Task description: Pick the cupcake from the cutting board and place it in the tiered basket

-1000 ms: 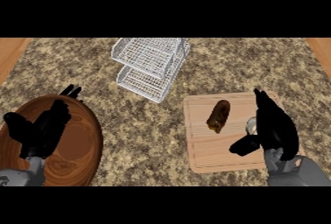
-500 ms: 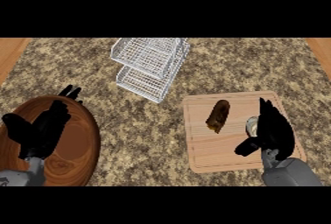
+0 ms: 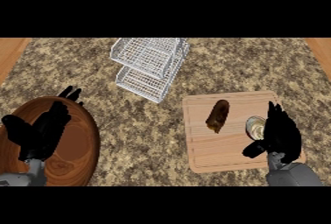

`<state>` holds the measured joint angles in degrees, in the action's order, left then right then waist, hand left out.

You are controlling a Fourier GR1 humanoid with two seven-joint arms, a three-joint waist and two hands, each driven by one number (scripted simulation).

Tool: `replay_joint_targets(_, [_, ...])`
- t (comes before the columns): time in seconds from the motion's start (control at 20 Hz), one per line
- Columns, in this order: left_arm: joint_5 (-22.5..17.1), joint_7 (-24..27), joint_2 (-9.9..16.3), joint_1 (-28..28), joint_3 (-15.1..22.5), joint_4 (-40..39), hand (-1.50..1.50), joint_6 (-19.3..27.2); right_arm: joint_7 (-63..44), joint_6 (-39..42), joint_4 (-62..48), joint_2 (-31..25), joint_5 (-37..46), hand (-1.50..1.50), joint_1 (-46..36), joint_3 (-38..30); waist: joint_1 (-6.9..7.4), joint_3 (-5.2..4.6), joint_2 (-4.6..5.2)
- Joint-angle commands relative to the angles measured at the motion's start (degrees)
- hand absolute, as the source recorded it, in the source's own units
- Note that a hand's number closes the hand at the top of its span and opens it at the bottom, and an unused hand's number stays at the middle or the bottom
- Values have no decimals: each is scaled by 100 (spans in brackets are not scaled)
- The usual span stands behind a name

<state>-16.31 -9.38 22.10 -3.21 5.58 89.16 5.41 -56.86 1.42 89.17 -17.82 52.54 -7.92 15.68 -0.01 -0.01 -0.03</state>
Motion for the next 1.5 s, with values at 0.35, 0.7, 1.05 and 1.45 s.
replay_joint_targets(0.35, [118, -2, -123, 223, -288, 215, 0, -298, 543, 699, -877, 132, -193, 150, -251, -176, 34, 2, 3])
replay_joint_targets(0.7, [325, -295, -221, 228, -205, 518, 0, -208, 1356, 819, -623, -333, 58, 150, -75, 29, 21, 3, -13])
replay_joint_targets(1.05, [324, -79, -354, 215, -242, 192, 0, -375, 3056, 374, -1299, -929, 132, 150, -877, -223, 47, 3, 3])
replay_joint_targets(1.45, [373, -46, -353, 321, -281, 107, 0, -370, 3540, -1069, 204, -458, -603, 150, -1041, -968, -47, 5, -45])
